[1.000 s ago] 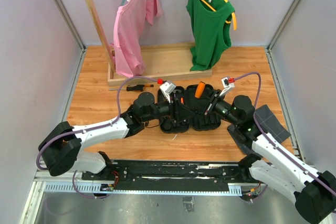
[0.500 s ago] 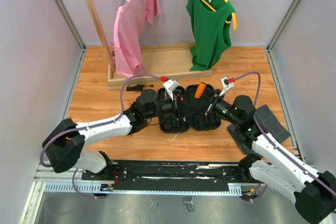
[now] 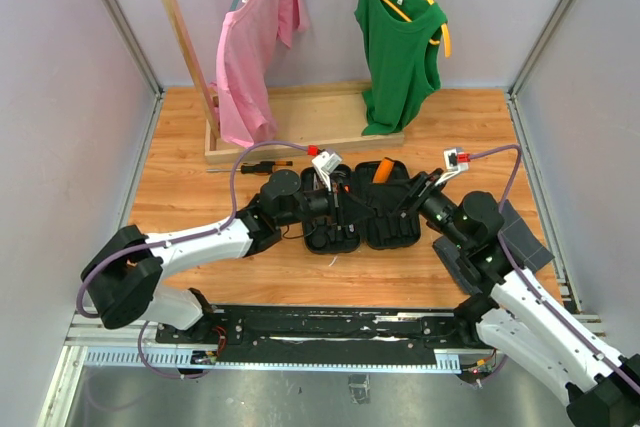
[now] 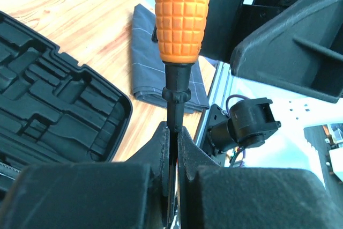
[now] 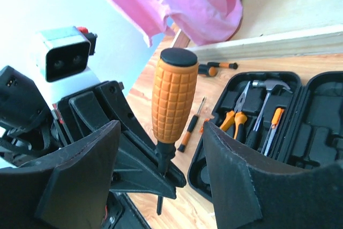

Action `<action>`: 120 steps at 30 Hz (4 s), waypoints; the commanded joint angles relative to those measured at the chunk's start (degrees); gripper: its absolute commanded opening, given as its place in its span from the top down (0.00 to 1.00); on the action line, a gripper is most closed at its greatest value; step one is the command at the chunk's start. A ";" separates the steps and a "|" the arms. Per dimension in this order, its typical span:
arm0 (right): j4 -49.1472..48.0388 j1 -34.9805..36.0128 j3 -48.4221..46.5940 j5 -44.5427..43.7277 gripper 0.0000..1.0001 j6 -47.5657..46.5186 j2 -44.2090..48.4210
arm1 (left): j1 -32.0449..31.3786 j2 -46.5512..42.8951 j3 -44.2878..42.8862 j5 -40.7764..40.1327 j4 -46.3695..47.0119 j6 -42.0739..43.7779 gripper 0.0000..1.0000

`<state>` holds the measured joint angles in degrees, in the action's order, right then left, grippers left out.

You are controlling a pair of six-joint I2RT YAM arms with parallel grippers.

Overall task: Sort the tools into containers
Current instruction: Pick up the screwdriver from the center of the board, then place the screwdriver in the storage box.

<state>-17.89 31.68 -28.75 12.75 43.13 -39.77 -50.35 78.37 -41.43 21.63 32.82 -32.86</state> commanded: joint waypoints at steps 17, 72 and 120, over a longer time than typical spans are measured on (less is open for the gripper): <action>-0.04 -0.83 -2.68 -8.65 0.51 1.47 0.48 | -0.45 1.17 -2.35 2.08 1.46 -0.45 0.99; 37.53 -5.41 -32.87 -9.97 0.85 -25.92 -34.50 | 17.56 -0.92 3.88 -32.20 -12.42 8.10 0.39; 44.66 -8.13 -53.99 -14.67 0.84 -29.29 -71.52 | 17.56 5.30 6.03 -34.72 -8.36 7.71 0.41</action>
<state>25.58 24.21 -80.97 0.97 14.13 -109.86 -33.17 82.96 -33.56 -12.56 23.88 -25.71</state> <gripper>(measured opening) 0.306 0.589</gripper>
